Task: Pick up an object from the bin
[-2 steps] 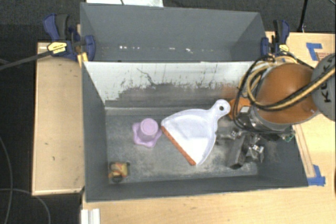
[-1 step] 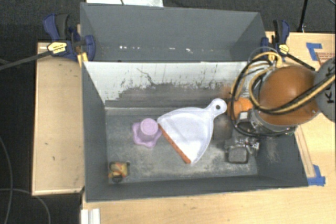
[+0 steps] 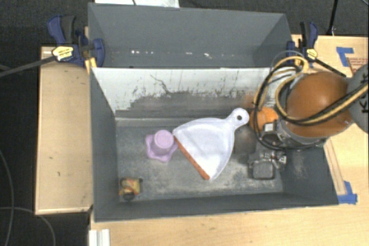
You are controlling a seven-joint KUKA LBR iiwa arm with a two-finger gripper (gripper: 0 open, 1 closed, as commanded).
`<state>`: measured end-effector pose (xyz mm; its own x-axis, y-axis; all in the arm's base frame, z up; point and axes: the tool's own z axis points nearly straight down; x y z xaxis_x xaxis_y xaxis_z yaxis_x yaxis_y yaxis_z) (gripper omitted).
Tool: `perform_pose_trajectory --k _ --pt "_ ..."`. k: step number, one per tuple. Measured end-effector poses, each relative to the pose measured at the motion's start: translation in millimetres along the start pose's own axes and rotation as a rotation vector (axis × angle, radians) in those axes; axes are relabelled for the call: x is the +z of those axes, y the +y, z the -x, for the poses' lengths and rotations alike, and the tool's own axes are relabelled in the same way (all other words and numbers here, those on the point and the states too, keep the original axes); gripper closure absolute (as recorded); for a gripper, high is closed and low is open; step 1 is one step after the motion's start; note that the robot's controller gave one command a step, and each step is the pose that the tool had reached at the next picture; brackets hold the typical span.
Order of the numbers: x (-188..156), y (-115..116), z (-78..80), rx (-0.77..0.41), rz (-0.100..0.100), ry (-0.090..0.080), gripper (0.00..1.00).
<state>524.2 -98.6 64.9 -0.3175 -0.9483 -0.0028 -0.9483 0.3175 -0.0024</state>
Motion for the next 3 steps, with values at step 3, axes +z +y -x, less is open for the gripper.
perform_pose_trajectory --k 3 --pt "-42.0 1.2 0.5 -0.011 0.006 0.001 1.0"
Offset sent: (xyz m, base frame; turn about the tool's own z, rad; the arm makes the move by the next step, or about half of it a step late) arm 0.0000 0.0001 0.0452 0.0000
